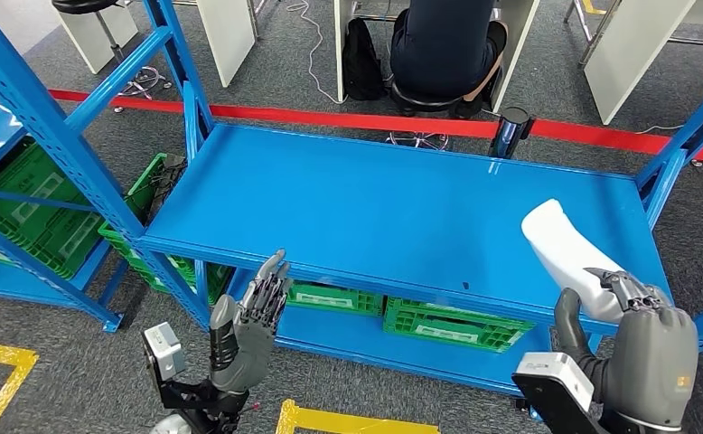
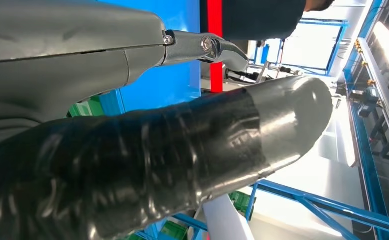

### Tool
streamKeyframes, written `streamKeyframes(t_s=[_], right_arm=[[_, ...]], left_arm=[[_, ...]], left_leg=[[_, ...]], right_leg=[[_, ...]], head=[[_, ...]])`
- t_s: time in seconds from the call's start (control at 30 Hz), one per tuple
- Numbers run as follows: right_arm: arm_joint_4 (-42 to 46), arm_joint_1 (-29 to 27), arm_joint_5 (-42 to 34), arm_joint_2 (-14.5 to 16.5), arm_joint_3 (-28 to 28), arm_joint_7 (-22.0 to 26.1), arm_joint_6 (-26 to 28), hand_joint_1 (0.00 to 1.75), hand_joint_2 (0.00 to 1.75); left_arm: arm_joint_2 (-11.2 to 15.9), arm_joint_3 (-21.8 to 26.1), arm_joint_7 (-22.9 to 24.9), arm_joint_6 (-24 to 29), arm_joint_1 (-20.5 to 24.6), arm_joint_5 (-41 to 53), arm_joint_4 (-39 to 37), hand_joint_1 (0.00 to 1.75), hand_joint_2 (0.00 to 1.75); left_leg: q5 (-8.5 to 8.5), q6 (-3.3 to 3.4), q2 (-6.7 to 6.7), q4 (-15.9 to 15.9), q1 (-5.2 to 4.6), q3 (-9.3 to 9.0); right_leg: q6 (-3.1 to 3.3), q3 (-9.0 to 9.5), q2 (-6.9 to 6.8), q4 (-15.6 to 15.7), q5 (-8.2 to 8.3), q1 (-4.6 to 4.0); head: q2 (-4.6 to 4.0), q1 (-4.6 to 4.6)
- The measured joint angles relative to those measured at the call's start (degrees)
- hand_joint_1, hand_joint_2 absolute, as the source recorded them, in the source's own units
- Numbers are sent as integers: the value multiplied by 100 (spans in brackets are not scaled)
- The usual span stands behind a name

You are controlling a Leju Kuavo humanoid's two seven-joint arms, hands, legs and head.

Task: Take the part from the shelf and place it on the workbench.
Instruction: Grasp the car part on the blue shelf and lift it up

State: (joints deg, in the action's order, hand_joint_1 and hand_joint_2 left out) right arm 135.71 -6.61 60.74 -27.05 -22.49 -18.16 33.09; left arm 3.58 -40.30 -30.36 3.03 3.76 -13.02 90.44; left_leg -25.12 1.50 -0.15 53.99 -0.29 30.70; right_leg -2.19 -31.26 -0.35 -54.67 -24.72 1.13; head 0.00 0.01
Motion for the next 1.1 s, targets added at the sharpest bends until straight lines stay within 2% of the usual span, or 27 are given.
streamKeyframes(t_s=[0.3, 0.53, 0.7, 0.93, 1.1], right_arm=[[263, 61, 414, -23, -296, -52, -66, 175, 175], [559, 200, 1883, 2, -994, -385, -56, 175, 175], [623, 206, 2429, 32, -1399, -505, 123, 175, 175], [649, 212, 2739, 98, -1922, -738, 551, 175, 175], [789, 205, 2727, 182, -2027, -972, 631, 175, 175]], left_arm=[[2, 0, -25, 34, -1, 14, 0, 0, 0], [33, 25, -72, 252, -21, 178, 130, 0, 0], [54, 81, -107, 360, -69, 291, 346, 0, 0], [82, 141, -181, 508, -109, 523, 755, 0, 0], [92, 151, -185, 569, -150, 615, 970, 0, 0]], left_leg=[[0, 0, 0, 0, 0, 3], [1, -1, -1, 0, 2, -2], [1, -2, 0, -1, 1, -1], [1, -2, 0, -1, 1, 1], [1, -2, 0, -1, 1, 1]], right_leg=[[0, 0, 0, 0, 0, 0], [0, -1, 0, 0, 0, -2], [0, -2, 0, 0, -1, -2], [-1, -1, 0, 0, -2, -1], [-1, -1, 0, 0, -2, -2]], head=[[0, 3], [0, 1], [0, 0], [0, 0], [0, 0]])
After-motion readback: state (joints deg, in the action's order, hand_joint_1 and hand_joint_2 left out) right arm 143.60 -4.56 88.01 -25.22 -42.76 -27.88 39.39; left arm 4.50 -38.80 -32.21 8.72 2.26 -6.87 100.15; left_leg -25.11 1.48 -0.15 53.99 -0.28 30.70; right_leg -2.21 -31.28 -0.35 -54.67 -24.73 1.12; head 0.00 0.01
